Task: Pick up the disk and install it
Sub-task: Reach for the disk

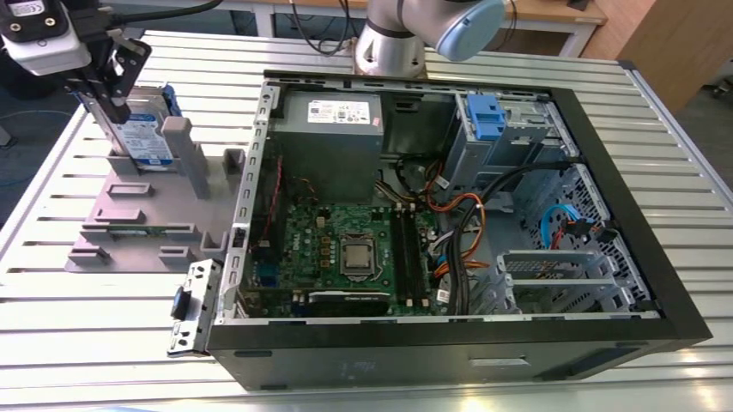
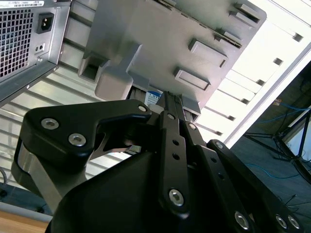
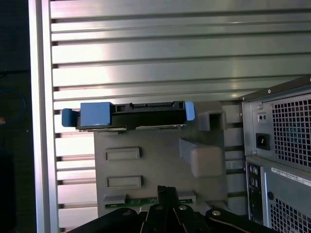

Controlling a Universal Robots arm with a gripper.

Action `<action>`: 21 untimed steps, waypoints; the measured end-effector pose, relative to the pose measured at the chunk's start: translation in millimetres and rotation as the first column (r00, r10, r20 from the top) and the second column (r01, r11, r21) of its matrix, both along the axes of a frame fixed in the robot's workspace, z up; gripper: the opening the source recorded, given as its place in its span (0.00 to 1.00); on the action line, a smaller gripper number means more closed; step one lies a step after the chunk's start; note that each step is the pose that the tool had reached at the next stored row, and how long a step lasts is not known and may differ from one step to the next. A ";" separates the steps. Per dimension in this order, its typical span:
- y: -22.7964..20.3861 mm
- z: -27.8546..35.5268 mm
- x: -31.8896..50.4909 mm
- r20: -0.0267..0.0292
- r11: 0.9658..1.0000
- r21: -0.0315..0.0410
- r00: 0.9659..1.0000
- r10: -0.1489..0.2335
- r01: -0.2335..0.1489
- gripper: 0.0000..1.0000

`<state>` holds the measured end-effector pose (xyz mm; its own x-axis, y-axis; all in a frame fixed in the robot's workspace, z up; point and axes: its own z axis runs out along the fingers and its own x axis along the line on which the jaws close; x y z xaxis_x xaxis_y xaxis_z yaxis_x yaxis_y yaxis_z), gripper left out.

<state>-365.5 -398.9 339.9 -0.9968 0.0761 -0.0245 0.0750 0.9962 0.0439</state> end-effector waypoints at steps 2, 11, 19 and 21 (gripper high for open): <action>0.0 -0.1 -0.6 0.000 1.000 0.000 1.000 0.000 0.000 0.11; 0.0 -0.6 -2.8 0.000 1.000 0.000 1.000 0.000 0.000 0.11; 0.0 -1.1 -4.4 0.000 1.000 0.000 1.000 0.000 0.000 0.11; 0.0 -1.2 -4.8 0.000 1.000 0.000 1.000 0.000 0.000 0.11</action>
<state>-370.3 -398.9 338.7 -0.9968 0.0762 -0.0245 0.0751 0.9962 0.0439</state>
